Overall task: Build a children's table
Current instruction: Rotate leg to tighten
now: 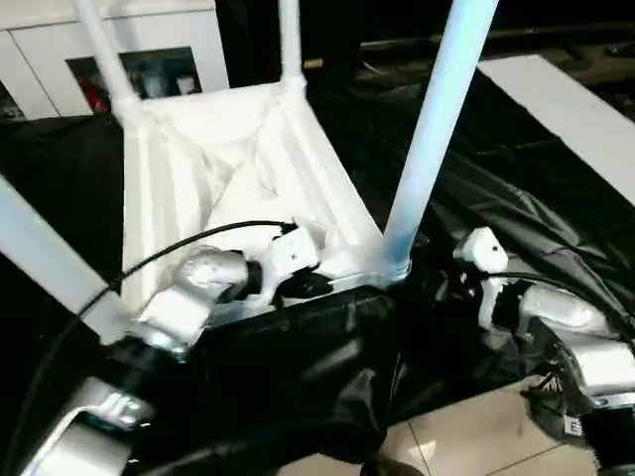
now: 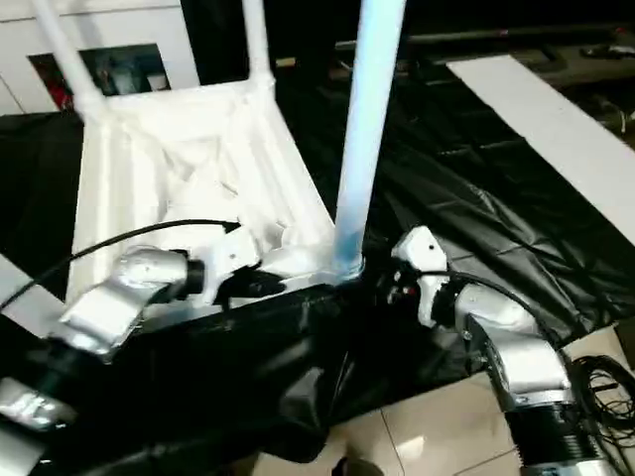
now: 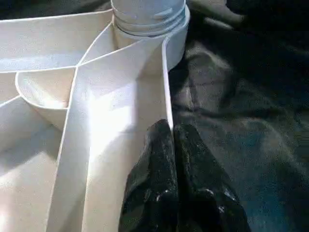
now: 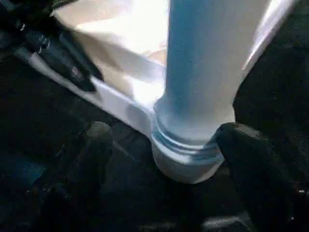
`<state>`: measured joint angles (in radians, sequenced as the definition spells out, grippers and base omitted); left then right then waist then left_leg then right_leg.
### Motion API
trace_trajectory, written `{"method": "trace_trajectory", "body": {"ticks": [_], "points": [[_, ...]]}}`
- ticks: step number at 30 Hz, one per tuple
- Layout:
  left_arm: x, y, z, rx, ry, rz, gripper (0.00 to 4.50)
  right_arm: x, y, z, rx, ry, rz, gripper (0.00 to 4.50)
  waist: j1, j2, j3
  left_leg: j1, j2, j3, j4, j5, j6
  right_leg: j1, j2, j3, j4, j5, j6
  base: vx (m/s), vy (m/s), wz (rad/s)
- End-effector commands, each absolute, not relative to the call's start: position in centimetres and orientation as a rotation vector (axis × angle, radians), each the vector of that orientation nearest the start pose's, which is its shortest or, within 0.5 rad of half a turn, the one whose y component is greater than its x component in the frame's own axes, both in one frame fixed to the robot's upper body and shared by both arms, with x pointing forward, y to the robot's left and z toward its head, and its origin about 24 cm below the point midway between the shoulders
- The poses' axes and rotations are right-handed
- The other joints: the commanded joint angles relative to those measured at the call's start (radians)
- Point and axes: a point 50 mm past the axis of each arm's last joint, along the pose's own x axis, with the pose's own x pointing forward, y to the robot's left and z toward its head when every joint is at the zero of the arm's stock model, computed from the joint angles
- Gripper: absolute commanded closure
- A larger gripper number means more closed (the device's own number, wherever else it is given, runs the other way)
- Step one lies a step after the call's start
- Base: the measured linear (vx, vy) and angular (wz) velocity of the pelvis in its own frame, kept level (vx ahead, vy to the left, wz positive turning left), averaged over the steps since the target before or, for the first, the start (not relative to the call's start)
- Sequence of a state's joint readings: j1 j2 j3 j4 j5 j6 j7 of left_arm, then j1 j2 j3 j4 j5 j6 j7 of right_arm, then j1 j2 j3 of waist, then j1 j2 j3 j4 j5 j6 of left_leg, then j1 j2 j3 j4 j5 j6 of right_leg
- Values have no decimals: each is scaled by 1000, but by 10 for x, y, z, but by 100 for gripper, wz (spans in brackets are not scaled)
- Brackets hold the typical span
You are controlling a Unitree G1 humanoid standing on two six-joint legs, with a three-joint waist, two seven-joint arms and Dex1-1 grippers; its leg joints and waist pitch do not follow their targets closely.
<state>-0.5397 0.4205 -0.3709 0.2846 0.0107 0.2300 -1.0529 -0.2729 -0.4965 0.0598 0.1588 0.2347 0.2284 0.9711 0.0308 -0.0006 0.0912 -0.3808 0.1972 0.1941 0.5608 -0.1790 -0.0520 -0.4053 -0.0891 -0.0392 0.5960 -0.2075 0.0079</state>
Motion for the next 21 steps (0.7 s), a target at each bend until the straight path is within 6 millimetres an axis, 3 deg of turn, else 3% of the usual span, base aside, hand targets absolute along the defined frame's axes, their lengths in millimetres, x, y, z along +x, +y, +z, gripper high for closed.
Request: {"method": "trace_trajectory", "body": {"ticks": [1,3,5,6,11,12,14,17,18,21], "points": [[284,115,51,536,476,-1444,450,278,-186,76,-196,246,1041,72,0,-8,-65,13,26,-6,-34,38,176,54,-34,34,-30,234,-311,0,0,0],[282,116,52,536,478,-1461,450,278,-186,76,-196,245,1052,72,-2,-9,-63,10,27,-5,-32,70,198,52,-33,32,-25,278,-325,0,0,0],[279,116,54,532,474,-1480,450,278,-181,78,-179,237,1074,72,3,-6,-61,18,30,-2,-33,49,202,48,-35,32,-28,243,-331,0,0,0],[277,116,54,532,474,-1490,450,278,-179,77,-177,235,1083,72,5,-10,-58,17,33,-3,-36,21,191,50,-37,31,-31,183,-324,0,0,0],[276,117,56,537,469,-1493,450,275,-175,73,-172,254,1153,72,5,-9,-52,21,37,-1,-44,-61,145,45,-40,33,-43,42,-309,0,0,0],[276,118,56,539,469,-1489,450,275,-174,72,-179,261,1169,98,3,-11,-49,20,36,-1,-46,-95,122,44,-41,35,-48,-8,-298,0,0,0],[276,119,57,542,467,-1488,450,275,-173,70,-185,269,1181,105,3,-10,-49,20,36,-2,-48,-118,103,45,-43,36,-50,-44,-286,0,0,0],[276,120,57,542,466,-1487,450,275,-172,69,-206,279,1191,118,1,-12,-51,19,34,-2,-46,-103,97,45,-41,37,-46,-21,-284,0,0,0],[276,121,57,543,468,-1486,450,275,-172,66,-226,292,1201,143,1,-13,-53,18,32,-2,-43,-79,106,46,-40,37,-43,15,-285,0,0,0],[275,122,57,543,471,-1481,450,275,-172,65,-240,302,1203,154,1,-17,-55,15,30,-1,-39,-46,129,49,-40,36,-37,64,-290,0,0,0]]}}
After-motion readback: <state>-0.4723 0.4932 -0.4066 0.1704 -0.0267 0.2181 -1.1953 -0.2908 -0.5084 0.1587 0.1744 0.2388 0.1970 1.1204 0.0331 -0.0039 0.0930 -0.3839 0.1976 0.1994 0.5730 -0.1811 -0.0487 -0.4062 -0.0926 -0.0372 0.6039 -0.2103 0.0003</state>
